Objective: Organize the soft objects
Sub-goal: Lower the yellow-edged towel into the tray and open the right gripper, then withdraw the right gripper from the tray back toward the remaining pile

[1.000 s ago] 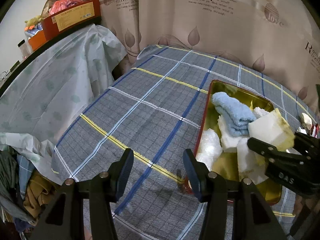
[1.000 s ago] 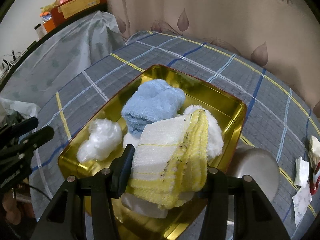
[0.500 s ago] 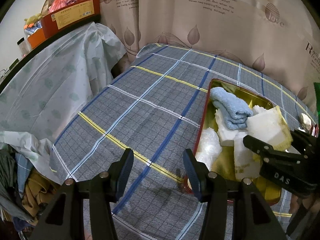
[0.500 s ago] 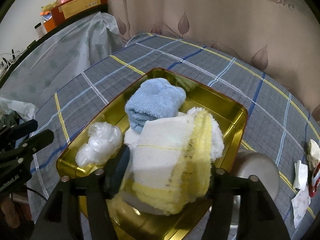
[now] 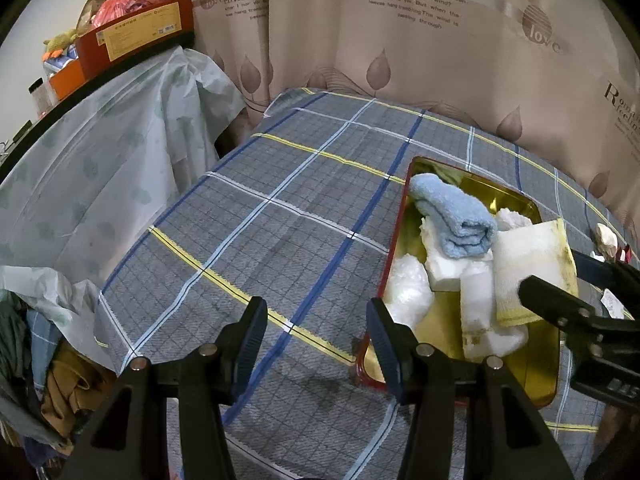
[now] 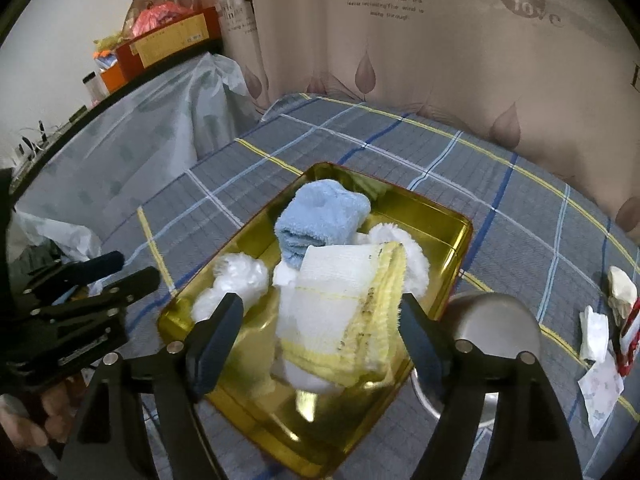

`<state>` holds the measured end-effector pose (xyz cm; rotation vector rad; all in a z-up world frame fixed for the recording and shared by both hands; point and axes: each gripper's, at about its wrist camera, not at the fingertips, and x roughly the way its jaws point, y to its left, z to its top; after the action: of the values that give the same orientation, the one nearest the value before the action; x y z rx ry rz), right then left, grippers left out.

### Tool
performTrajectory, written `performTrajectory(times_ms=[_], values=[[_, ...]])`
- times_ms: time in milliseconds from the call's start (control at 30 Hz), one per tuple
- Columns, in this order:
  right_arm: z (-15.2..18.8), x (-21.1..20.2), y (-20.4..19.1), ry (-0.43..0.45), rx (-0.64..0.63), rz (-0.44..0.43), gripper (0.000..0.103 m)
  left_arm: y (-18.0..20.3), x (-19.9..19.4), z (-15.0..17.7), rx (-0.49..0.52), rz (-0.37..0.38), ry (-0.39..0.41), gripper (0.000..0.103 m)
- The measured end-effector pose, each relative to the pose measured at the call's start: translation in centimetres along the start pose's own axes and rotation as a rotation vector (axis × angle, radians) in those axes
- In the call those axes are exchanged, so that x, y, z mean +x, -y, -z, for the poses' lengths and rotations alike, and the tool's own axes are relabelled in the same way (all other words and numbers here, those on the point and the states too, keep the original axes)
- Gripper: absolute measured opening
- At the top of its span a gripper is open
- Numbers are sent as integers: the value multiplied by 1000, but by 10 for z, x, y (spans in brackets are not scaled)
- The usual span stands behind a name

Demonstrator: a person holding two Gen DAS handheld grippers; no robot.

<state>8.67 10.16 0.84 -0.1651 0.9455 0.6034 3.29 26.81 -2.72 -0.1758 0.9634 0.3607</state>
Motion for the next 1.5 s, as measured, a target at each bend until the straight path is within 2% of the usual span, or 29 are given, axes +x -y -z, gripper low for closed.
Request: performTrajectory(times_ms=[300,533,667,967,1067,1267,1500], values=[[13,-37,16,37,30,-6,76,1,0,0,1,-3,1,53],[27,-70,49,70,91,29,76,-1,-2,1,-1,-6,5,53],[42,-90,83,67,144,89,76,-3,-3,1,-2,-8,8,53],[87,-142,193,19,268,315,76,0,-3,3,24,-24,12,53],[101,-149,225,-11,325,348,76,2,-2,3,32,-22,9,53],[114,-135,265,-85,387,332,76,6,-2,2,49,-27,24,53],[100,-76,288,-238,454,294,77,7,-1,1,51,-29,31,53]])
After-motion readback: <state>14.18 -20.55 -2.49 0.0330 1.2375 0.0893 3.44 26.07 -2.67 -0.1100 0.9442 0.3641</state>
